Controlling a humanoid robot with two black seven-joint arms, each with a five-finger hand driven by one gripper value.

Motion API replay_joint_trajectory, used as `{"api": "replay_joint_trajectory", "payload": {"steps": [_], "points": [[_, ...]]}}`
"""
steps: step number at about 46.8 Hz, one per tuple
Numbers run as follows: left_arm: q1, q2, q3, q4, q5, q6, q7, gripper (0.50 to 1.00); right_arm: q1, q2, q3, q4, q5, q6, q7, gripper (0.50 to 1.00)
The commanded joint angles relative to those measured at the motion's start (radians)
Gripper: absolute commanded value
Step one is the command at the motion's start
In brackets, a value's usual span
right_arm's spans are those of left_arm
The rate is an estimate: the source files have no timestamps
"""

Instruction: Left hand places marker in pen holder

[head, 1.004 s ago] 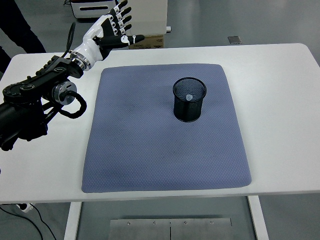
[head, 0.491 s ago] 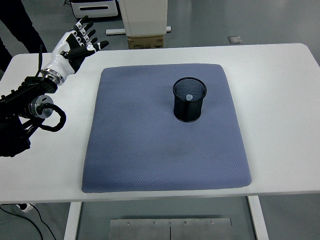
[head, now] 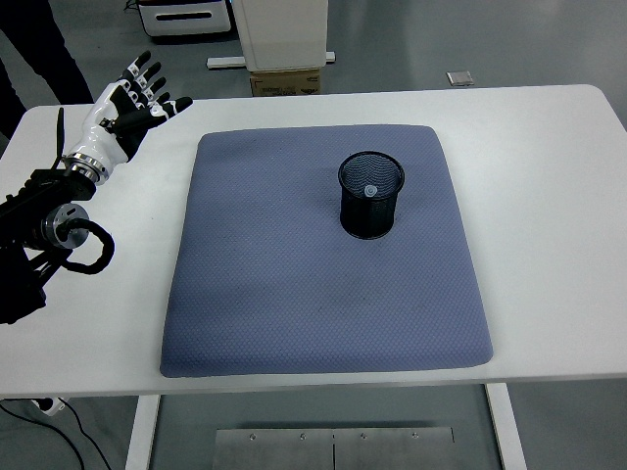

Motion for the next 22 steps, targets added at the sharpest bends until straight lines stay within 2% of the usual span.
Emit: {"api": "replay_joint_trajectory", "payload": {"steps": [1,22], "points": [[0.001,-0.002,0.001,0.000,0.001,-0.002,0.000,1.000,0.000,0.000,0.000,0.000,0.000,0.000,0.000,1.000],[0.001,-0.007,-0.001,0.000,0.008,-0.002,0.000,1.000,0.000,0.000,0.001,0.000,0.000,0.000,-0.008,1.000]]}}
